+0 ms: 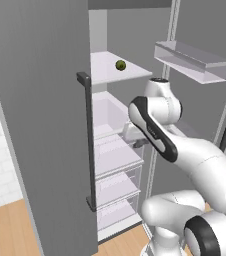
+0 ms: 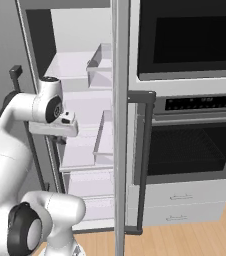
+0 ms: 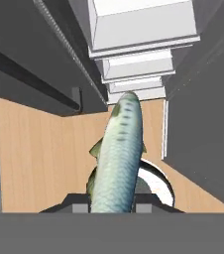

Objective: Place one lime and one fish in each tupperware on the nearby counter, to pack two identical lunches.

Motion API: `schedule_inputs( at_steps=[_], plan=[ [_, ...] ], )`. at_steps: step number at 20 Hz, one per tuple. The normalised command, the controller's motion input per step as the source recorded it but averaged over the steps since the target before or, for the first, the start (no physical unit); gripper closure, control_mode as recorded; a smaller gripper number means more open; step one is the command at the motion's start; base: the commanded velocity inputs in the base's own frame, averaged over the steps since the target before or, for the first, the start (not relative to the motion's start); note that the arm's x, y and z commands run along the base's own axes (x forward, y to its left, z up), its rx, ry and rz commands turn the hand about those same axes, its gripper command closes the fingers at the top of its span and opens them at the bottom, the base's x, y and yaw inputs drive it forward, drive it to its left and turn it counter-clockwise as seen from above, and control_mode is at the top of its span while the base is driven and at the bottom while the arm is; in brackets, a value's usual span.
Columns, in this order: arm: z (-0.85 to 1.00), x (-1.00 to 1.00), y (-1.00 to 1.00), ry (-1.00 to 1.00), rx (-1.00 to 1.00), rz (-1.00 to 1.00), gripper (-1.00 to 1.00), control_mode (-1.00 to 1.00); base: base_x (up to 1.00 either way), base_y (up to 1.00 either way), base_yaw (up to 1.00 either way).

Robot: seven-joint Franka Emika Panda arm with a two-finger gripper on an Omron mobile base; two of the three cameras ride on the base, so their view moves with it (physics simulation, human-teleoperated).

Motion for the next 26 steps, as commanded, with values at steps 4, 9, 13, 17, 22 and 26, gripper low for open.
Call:
schedule_inputs(
  at_steps=[4,9,13,17,22,26],
  plan=[
    [-0.09,-0.84,-0.05,0.37,0.00,0.00,1.00,-1.00,0.00,0.00,0.00],
    [0.20,-0.92,0.00,0.04,0.00,0.00,1.00,-1.00,0.00,0.00,0.00],
    [0.13,-0.89,-0.08,0.00,0.00,0.00,1.00,-1.00,0.00,0.00,0.00],
    [0.02,-0.75,-0.20,-0.01,0.00,0.00,1.00,-1.00,0.00,0.00,0.00],
    [0.00,-0.43,-0.18,-0.11,0.00,0.00,1.00,-1.00,0.00,0.00,0.00],
    [0.00,-0.01,0.00,-0.01,0.00,0.00,1.00,-1.00,0.00,0.00,0.00]
  ],
)
